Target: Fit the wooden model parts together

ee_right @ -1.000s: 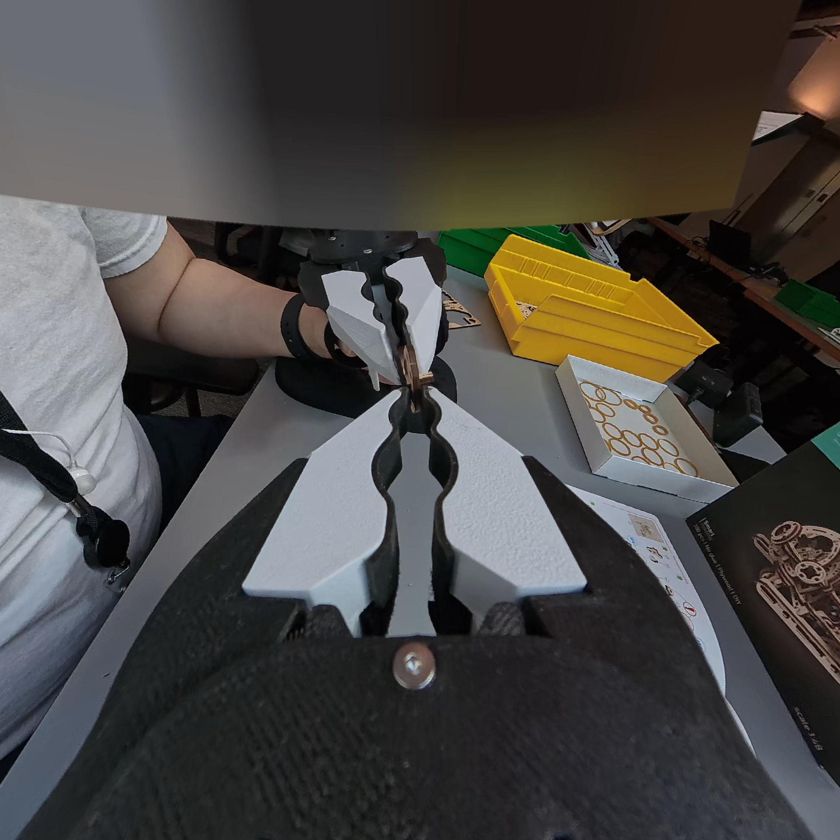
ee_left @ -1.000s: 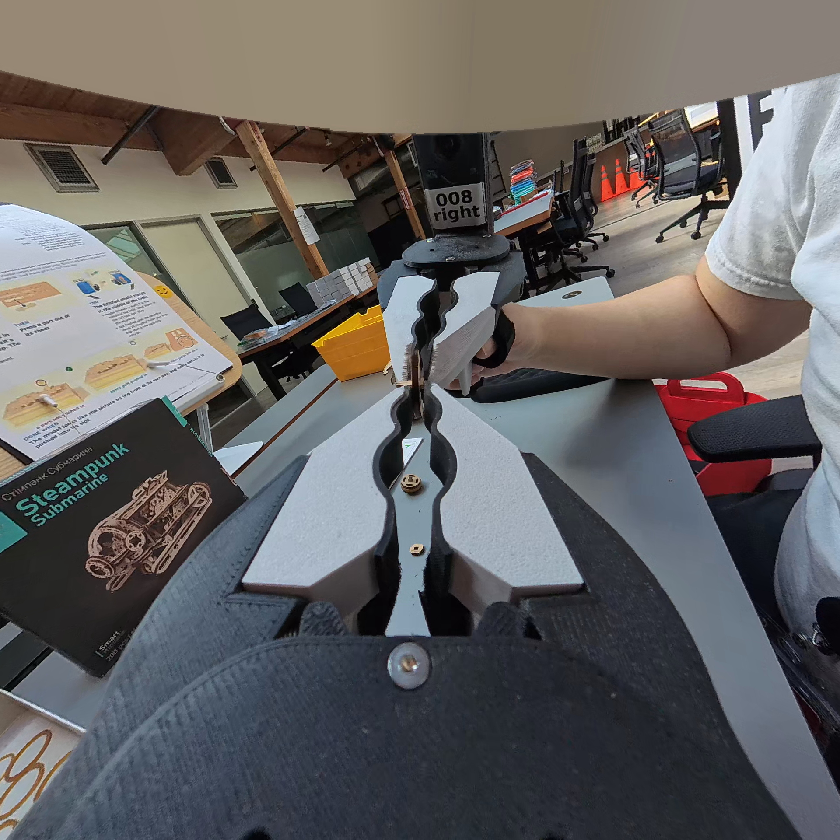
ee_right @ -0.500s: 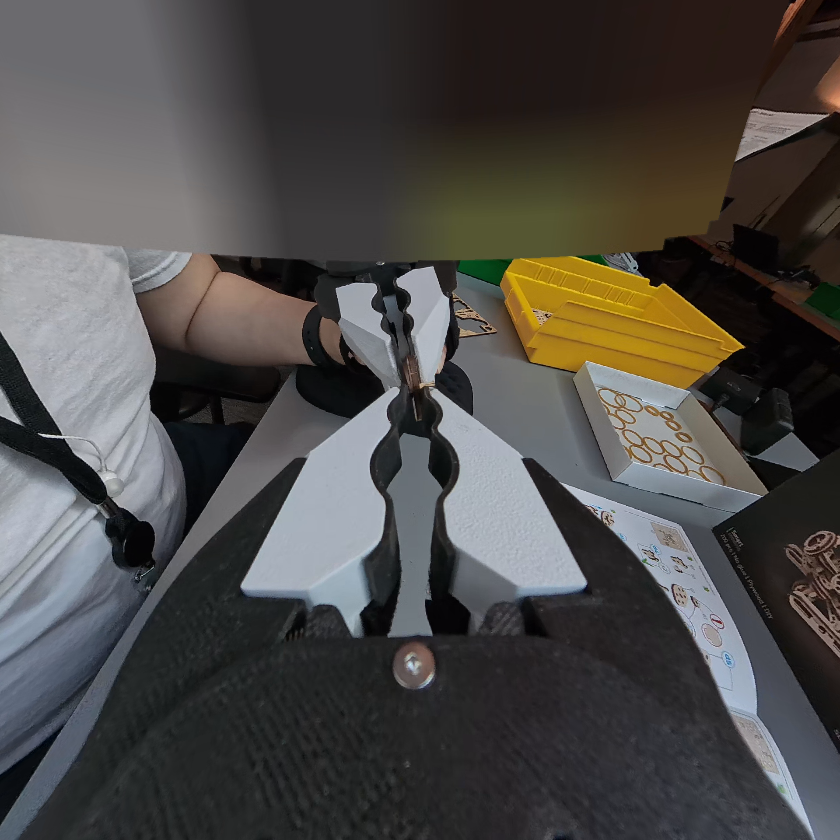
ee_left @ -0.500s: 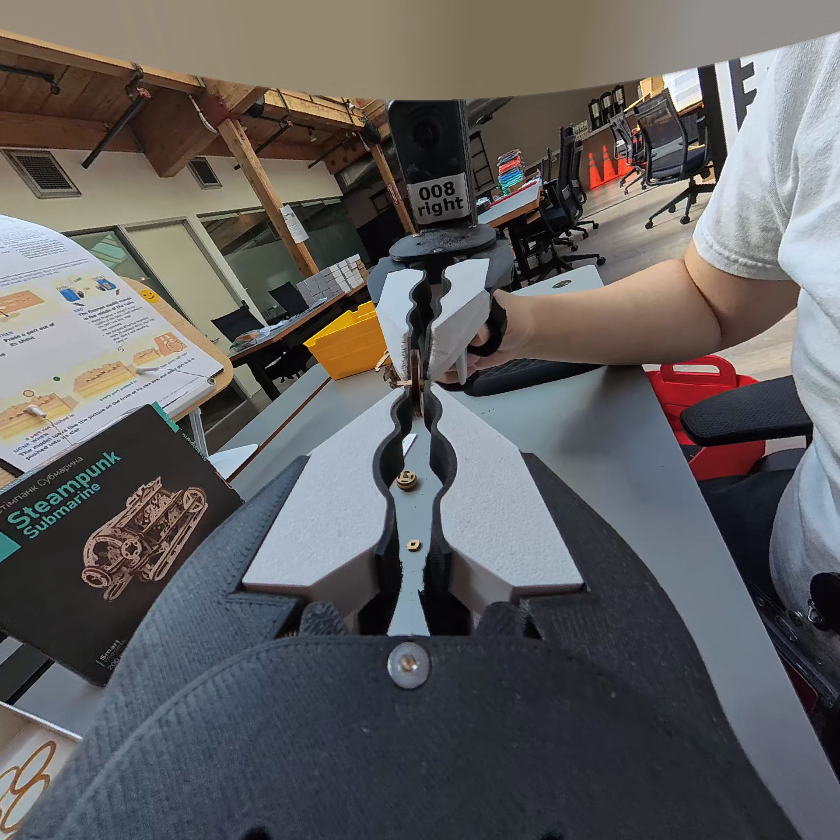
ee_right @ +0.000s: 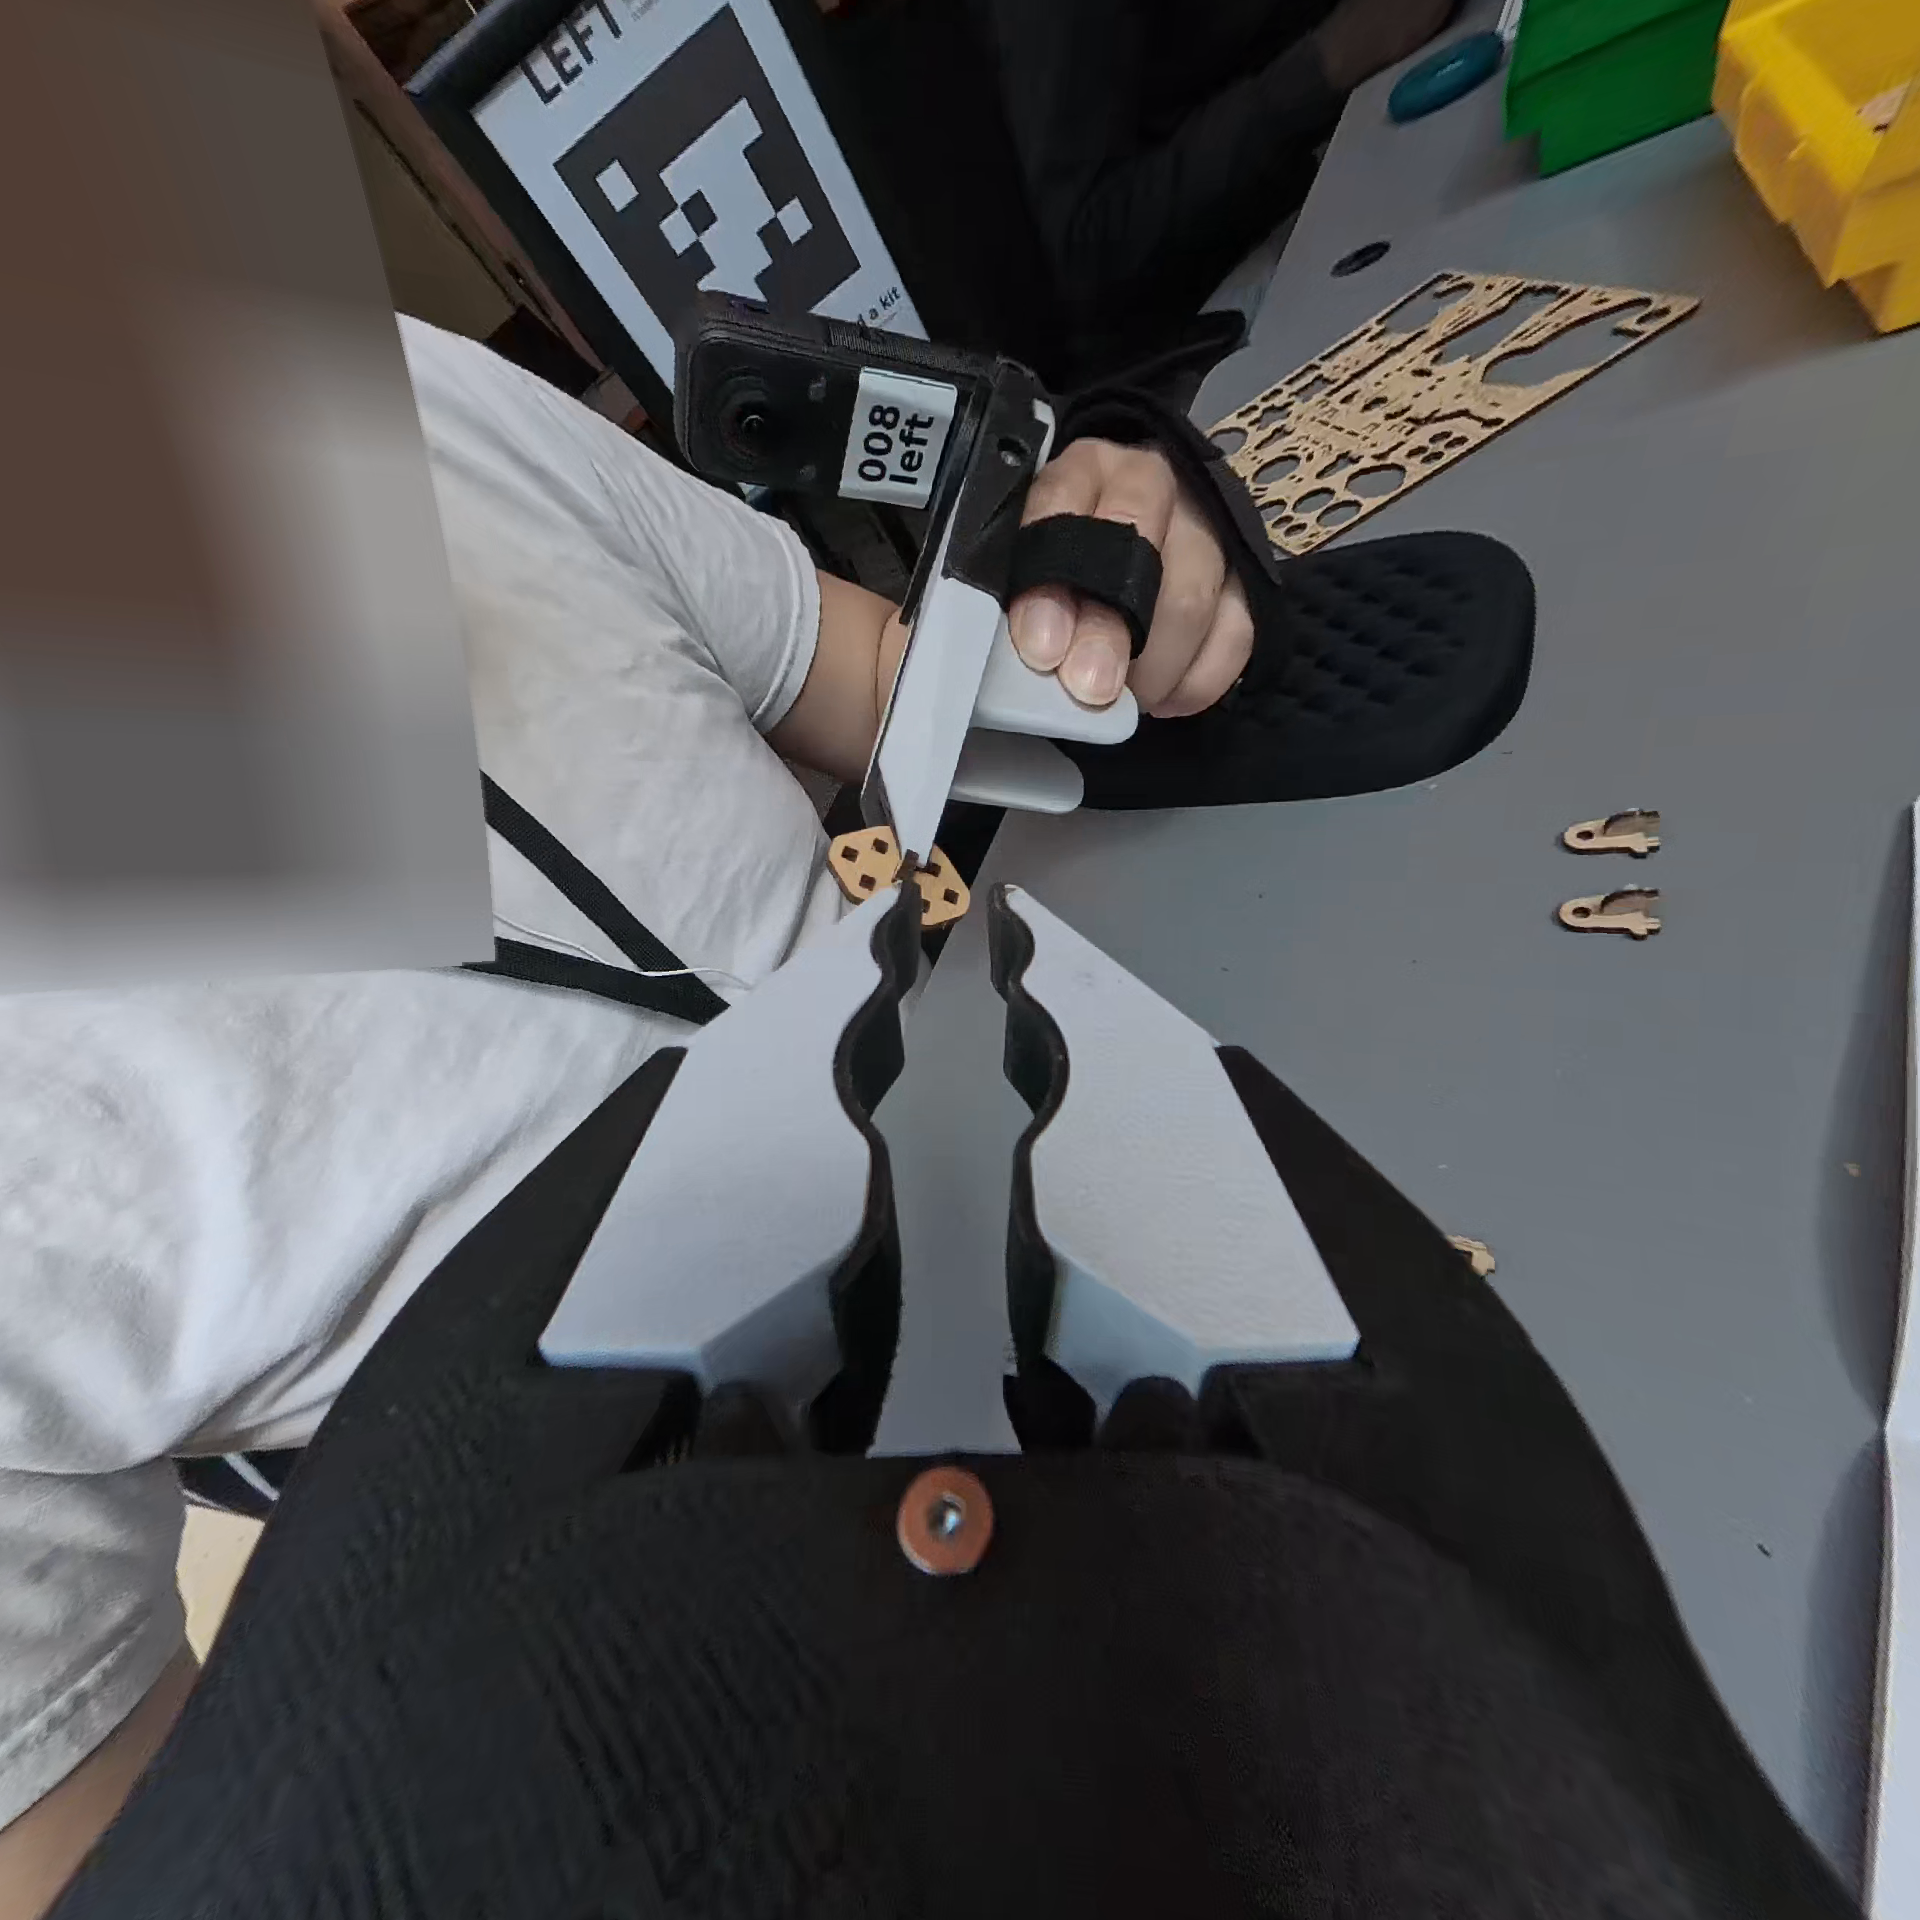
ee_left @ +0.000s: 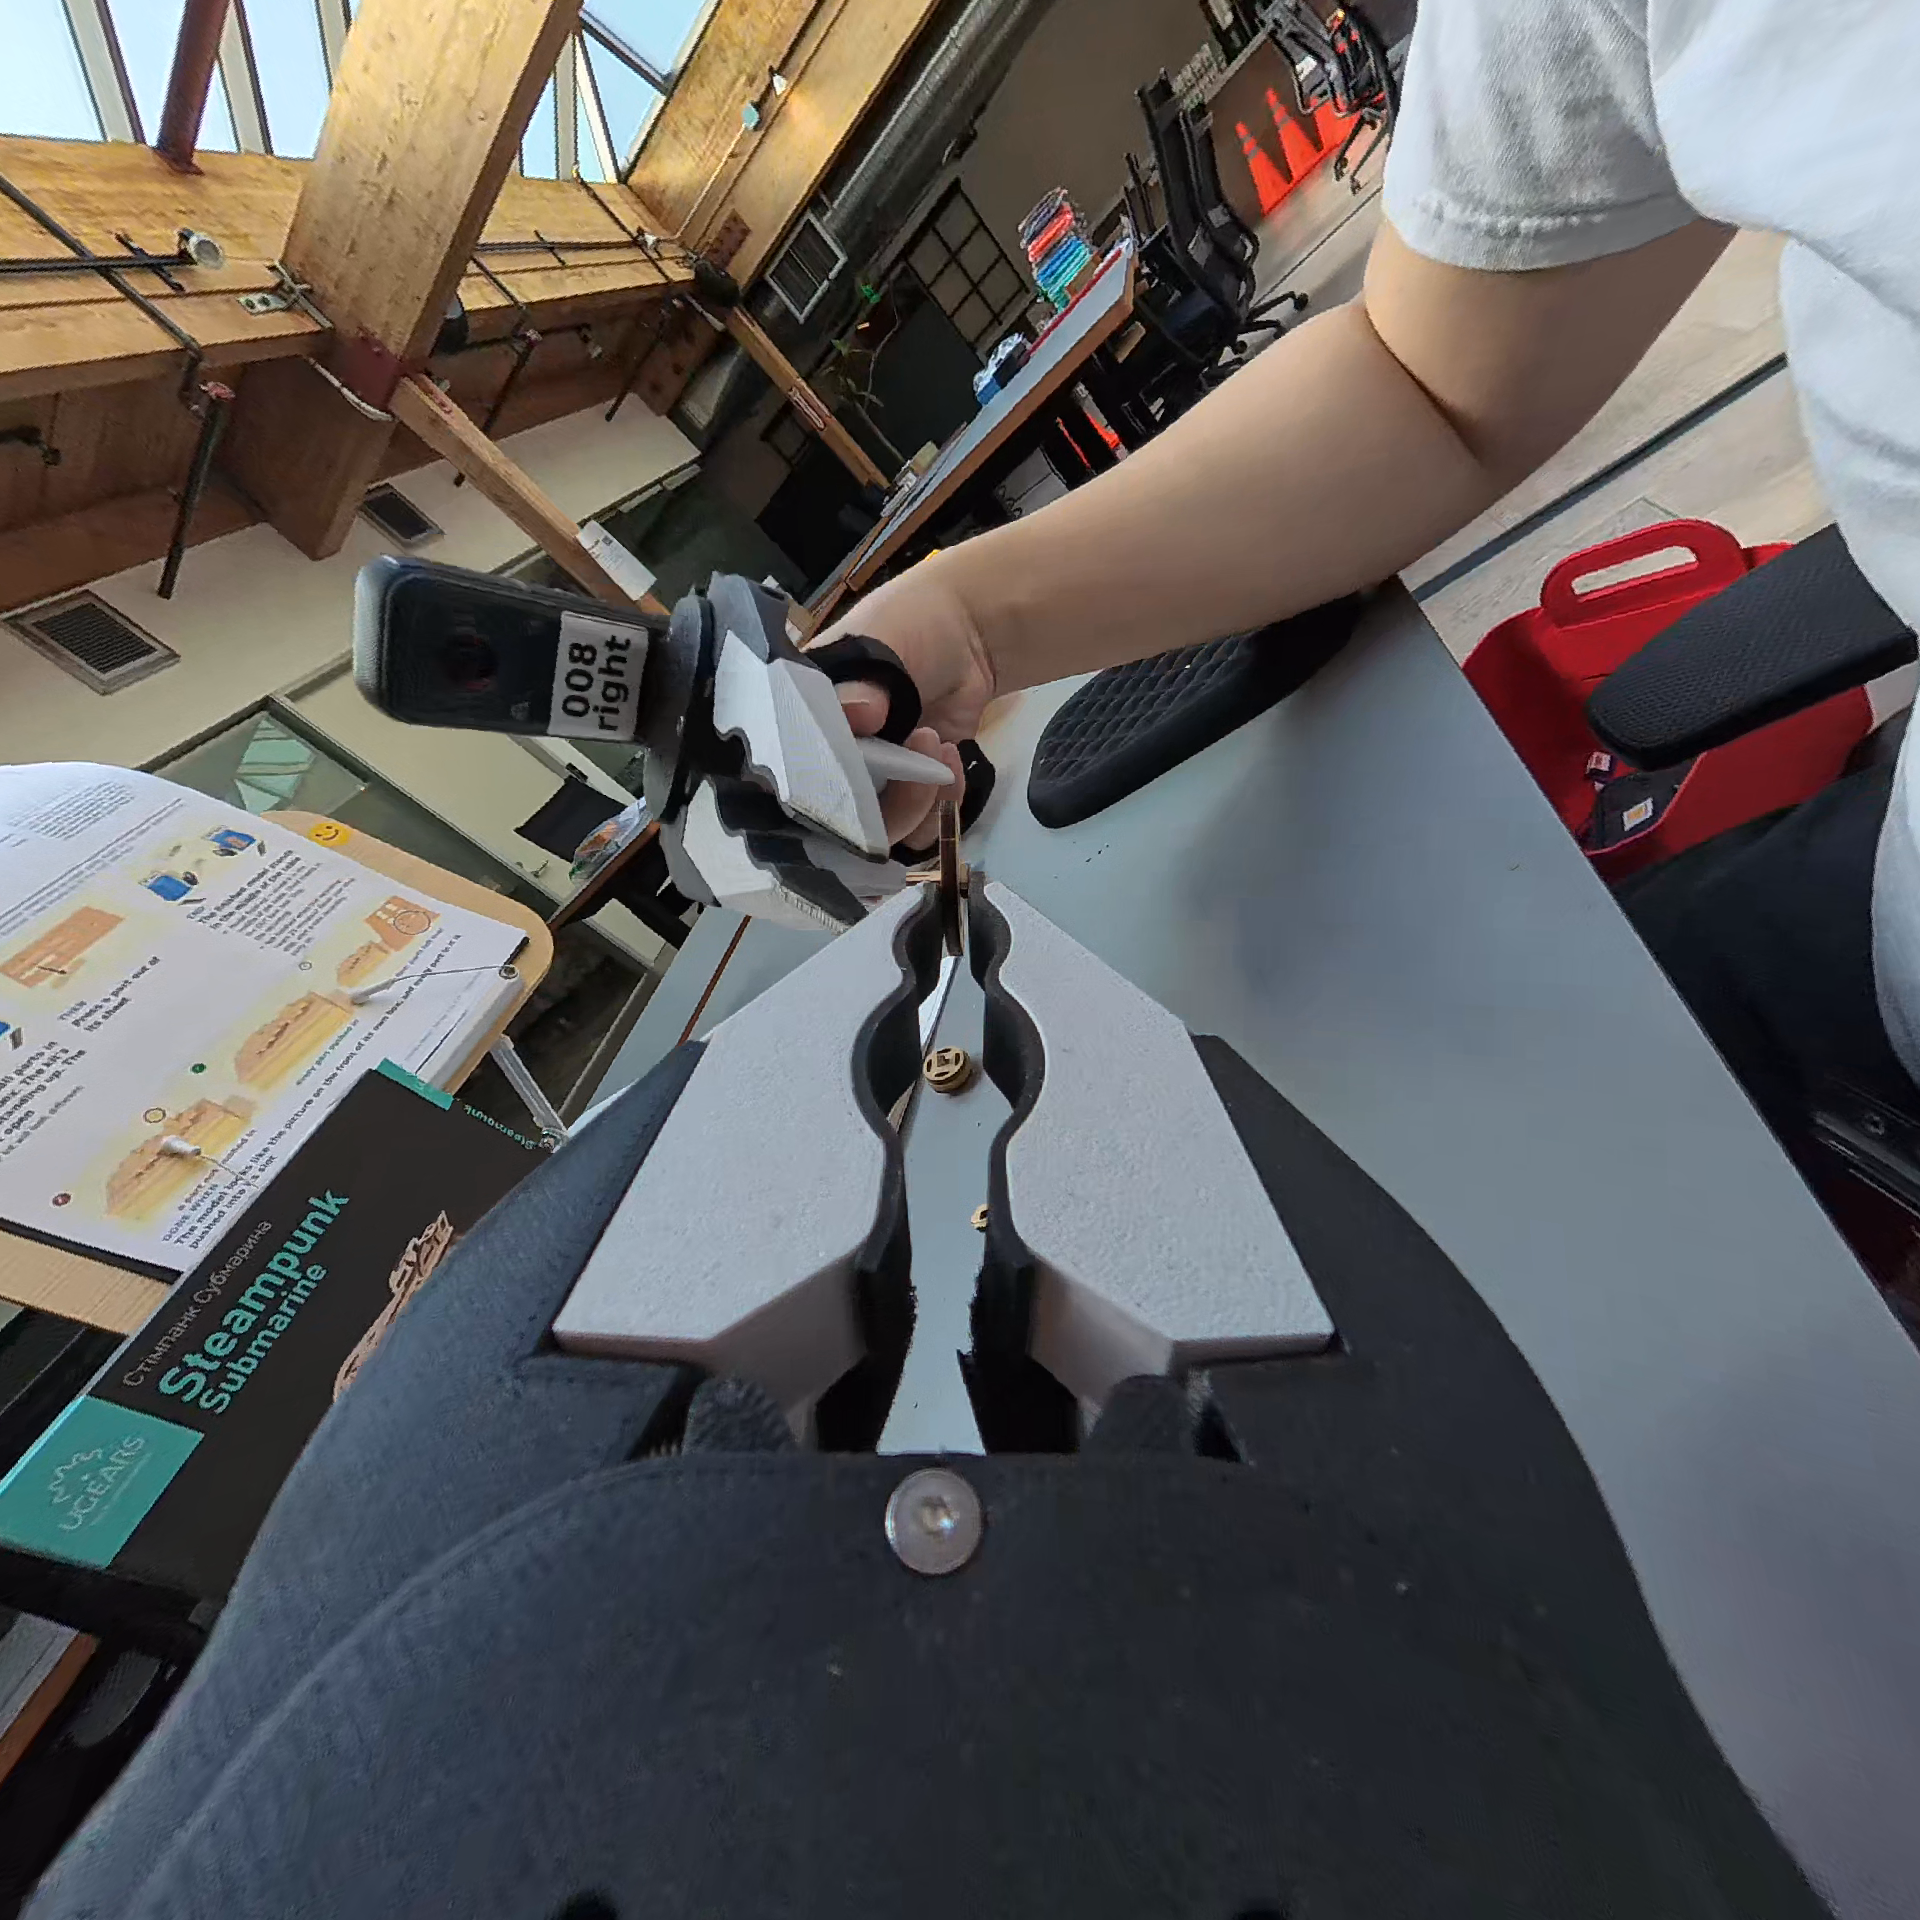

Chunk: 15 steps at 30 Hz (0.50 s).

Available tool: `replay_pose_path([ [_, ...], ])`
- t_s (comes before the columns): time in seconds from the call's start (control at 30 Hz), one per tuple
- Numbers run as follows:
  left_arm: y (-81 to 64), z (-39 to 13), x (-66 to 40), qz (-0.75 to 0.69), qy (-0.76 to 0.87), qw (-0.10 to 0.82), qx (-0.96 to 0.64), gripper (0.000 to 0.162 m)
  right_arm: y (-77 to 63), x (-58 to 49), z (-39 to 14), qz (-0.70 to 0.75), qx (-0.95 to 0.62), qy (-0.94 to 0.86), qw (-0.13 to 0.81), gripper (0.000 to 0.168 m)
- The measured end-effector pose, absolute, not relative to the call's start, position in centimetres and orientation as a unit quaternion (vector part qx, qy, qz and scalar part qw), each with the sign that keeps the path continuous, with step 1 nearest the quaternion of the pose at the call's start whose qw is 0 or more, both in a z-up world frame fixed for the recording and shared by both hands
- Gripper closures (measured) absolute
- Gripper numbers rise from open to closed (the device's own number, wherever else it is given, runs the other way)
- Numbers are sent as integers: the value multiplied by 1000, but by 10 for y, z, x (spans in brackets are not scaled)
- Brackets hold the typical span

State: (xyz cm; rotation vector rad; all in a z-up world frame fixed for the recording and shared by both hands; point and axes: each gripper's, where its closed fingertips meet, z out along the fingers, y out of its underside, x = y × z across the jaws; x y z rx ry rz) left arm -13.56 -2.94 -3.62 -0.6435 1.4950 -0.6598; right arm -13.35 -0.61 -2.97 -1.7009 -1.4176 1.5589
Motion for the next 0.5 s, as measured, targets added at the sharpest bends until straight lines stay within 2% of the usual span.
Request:
replay_pose_path([
  [0.1,-30,-41,-134,-274,666,640,-268,160,-15,-139,-32,585,-600,-519,168,156],
  [0.3,-30,-48,-131,-251,680,641,-251,160,-23,-145,-45,579,-601,-531,149,162],
  [0.5,-13,-48,-134,-233,661,652,-291,150,-6,-140,-49,538,-610,-537,225,166],
])
